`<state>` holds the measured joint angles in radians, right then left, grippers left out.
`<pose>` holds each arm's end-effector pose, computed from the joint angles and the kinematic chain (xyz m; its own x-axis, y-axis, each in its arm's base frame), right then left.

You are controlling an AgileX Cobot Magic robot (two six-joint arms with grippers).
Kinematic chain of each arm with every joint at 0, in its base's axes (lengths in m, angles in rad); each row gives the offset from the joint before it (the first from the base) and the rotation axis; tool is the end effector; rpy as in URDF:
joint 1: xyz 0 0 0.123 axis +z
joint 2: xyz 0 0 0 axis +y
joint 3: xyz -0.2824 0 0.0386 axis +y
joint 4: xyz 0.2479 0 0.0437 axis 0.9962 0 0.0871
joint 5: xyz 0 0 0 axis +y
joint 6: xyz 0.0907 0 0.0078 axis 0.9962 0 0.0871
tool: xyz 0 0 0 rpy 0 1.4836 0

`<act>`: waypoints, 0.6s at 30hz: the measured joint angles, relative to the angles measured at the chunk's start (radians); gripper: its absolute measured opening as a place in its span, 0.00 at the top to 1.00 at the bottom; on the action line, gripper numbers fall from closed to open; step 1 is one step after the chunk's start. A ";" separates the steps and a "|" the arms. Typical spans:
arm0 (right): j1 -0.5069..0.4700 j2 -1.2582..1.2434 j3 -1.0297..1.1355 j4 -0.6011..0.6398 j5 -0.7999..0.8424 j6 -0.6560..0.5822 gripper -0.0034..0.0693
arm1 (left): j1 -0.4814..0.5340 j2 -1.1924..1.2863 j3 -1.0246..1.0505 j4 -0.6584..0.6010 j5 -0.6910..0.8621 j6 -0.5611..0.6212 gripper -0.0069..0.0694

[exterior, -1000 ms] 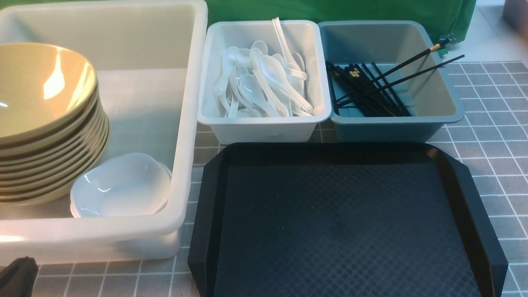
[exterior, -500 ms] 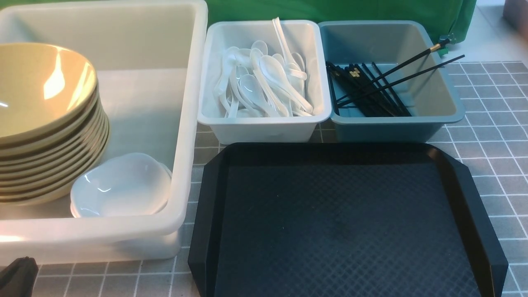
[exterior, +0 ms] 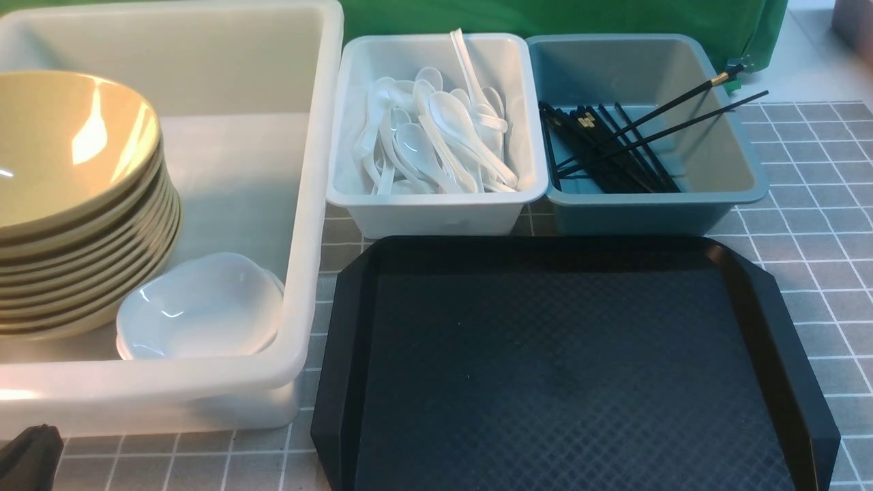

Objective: On grey table put chopsticks spoon bowls plates into blue grey white boxes.

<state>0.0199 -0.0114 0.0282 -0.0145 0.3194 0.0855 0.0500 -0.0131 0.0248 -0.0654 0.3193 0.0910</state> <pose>0.0540 0.0007 0.1754 -0.2468 0.0668 -0.9668 0.0022 0.9977 0.0683 0.0538 0.0008 0.1767 -0.2412 0.0169 -0.9703 -0.0231 0.9995 0.0231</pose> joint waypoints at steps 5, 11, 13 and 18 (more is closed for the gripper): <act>0.000 0.000 0.000 0.000 0.000 0.000 0.80 | 0.000 0.000 0.000 0.000 0.000 0.000 0.92; 0.000 0.000 0.000 0.000 0.000 0.000 0.79 | 0.000 0.000 0.000 0.000 0.000 0.000 0.92; 0.000 0.000 0.000 0.000 0.000 0.000 0.79 | 0.000 0.000 0.000 0.000 0.000 0.000 0.92; 0.000 0.000 0.000 0.000 0.000 0.000 0.77 | 0.000 0.000 0.000 0.000 -0.001 0.001 0.92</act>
<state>0.0199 -0.0114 0.0282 -0.0145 0.3194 0.0855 0.0500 -0.0131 0.0248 -0.0654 0.3184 0.0918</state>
